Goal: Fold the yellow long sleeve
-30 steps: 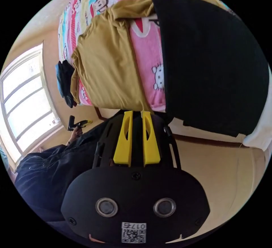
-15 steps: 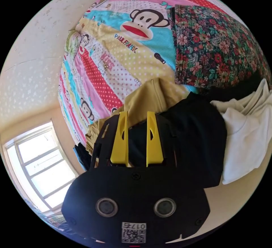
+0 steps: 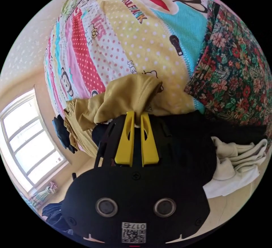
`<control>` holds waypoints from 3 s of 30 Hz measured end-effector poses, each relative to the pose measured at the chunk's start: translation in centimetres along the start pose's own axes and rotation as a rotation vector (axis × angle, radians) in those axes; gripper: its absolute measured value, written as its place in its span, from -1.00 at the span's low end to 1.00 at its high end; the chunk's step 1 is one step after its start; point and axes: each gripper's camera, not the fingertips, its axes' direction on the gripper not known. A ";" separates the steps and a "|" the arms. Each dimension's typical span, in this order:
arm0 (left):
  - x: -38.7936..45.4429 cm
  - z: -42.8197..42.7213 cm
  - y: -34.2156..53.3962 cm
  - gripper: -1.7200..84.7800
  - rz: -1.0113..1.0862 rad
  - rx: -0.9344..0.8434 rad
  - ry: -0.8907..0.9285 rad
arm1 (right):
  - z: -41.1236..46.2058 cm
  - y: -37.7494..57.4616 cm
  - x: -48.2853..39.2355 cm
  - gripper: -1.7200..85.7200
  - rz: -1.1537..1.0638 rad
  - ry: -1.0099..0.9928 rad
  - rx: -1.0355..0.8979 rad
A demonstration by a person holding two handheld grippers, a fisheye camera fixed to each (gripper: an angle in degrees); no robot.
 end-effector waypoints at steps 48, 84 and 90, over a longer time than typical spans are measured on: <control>-20.5 -8.7 -15.3 -0.69 -0.705 0.948 0.827 | 22.6 17.7 -37.0 -0.95 -0.240 -0.446 -0.187; 33.0 18.7 -9.5 -0.76 1.118 0.217 -0.097 | 22.4 20.4 -28.3 -0.93 -0.064 -0.455 -0.135; 27.6 13.7 -14.2 -0.70 0.857 0.429 -0.267 | 23.1 14.4 -31.1 -0.85 -0.092 -0.346 -0.073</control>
